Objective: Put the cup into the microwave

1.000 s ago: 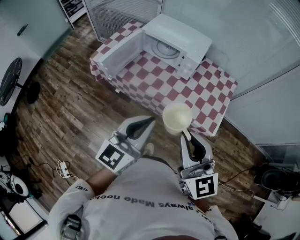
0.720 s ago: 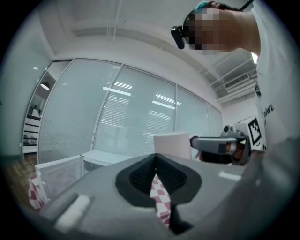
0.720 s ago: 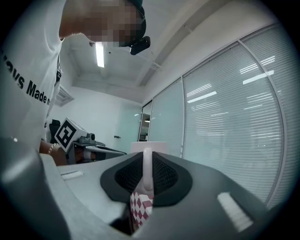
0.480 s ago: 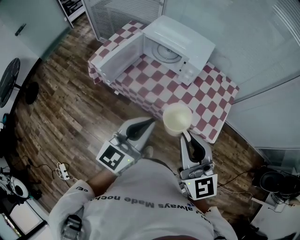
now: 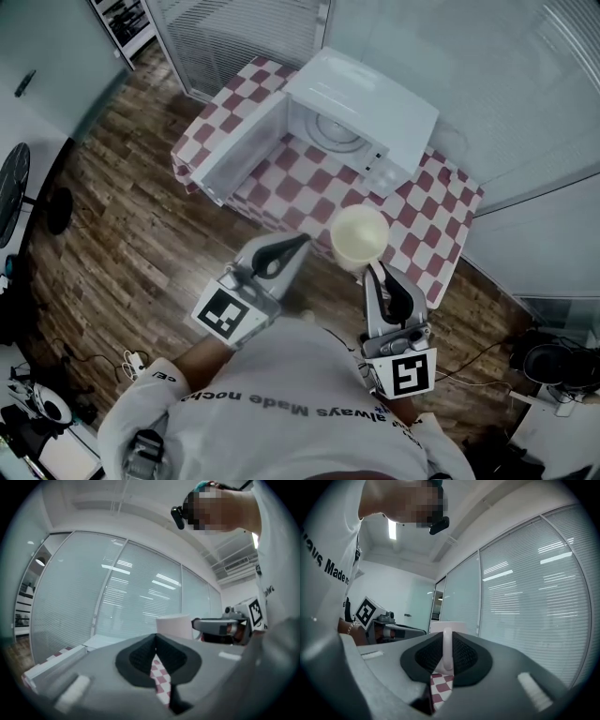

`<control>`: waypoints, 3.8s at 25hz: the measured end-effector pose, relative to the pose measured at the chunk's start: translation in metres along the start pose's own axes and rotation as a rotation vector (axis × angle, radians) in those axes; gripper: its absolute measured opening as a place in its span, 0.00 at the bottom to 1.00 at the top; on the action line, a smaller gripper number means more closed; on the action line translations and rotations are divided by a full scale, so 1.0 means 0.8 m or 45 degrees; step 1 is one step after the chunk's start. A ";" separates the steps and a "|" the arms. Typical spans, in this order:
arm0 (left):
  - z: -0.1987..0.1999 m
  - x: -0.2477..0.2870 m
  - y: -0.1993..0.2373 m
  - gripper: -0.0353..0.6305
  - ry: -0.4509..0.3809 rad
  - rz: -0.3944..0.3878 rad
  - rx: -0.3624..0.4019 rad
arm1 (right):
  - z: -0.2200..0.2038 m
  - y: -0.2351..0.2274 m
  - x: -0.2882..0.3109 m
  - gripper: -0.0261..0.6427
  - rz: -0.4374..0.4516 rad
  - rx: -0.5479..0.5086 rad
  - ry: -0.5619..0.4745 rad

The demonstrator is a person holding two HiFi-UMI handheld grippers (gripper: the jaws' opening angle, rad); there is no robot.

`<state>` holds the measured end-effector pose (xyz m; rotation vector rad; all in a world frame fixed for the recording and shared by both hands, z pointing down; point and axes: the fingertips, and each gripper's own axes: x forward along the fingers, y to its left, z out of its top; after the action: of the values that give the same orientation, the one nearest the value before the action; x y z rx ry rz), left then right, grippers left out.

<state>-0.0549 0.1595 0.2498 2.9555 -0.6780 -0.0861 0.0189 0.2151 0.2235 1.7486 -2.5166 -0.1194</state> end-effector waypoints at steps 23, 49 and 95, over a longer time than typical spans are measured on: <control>0.008 0.059 0.202 0.06 0.074 -0.212 -0.050 | -0.010 -0.031 0.201 0.10 -0.213 0.007 0.056; 0.018 0.262 0.201 0.06 0.067 -0.258 0.006 | -0.012 -0.214 0.225 0.09 -0.254 0.068 -0.039; -0.062 0.284 0.336 0.06 0.198 -0.344 -0.117 | -0.113 -0.209 0.347 0.10 -0.345 0.175 0.105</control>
<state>0.0370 -0.1758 0.3239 2.9072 -0.2460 0.0878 0.0879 -0.1049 0.3002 2.0939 -2.2683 0.1108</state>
